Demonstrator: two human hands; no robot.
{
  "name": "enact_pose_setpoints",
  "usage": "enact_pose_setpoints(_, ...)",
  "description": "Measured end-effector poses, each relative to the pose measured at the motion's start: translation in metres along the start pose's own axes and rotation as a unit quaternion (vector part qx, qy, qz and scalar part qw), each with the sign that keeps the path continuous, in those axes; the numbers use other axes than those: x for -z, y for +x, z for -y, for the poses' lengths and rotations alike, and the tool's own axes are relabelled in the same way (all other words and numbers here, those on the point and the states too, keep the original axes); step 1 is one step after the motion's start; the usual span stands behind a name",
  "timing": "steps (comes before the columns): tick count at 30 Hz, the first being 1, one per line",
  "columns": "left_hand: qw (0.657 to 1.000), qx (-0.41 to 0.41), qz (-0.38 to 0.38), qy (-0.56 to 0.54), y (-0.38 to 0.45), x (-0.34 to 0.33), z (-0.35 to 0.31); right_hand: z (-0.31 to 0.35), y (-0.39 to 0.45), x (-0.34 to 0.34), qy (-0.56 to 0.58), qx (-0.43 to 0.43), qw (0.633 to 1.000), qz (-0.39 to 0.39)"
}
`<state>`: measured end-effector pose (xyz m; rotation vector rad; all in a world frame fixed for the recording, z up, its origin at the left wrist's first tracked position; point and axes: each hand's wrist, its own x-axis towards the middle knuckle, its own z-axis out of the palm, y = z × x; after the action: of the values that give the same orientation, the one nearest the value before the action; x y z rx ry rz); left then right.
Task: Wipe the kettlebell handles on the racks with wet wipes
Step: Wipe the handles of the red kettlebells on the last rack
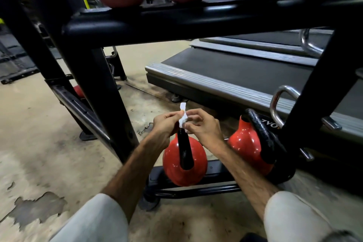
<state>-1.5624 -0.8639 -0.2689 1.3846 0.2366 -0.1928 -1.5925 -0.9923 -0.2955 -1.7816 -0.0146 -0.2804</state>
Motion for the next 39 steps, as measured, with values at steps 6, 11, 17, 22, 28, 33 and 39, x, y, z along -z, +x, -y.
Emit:
enact_pose_setpoints(6,0.977,-0.101,-0.007,0.188,0.008,0.018,0.012,-0.021,0.017,0.007,0.059,-0.062,0.990,-0.113)
enact_pose_setpoints(11,0.836,-0.202,0.101,0.500,0.017,0.025,0.013,-0.055,0.013,-0.008,0.158,-0.178,0.971,-0.007)
enact_pose_setpoints(17,0.781,-0.174,0.183,0.572,0.041,0.026,0.001,-0.070,0.040,-0.040,0.148,-0.181,0.968,-0.090)
enact_pose_setpoints(22,0.777,-0.174,0.179,0.578,0.047,0.021,-0.004,-0.068,0.057,-0.043,0.114,-0.210,0.960,-0.149)
enact_pose_setpoints(28,0.752,-0.195,0.164,0.608,0.047,0.020,-0.006,-0.078,0.047,-0.048,0.137,-0.262,0.948,-0.121)
enact_pose_setpoints(33,0.767,-0.188,0.162,0.591,0.047,0.020,-0.002,-0.081,0.053,-0.048,0.156,-0.247,0.947,-0.134)
enact_pose_setpoints(39,0.789,-0.166,0.133,0.576,0.033,0.014,-0.003,-0.055,0.042,-0.026,0.201,-0.245,0.948,-0.037)
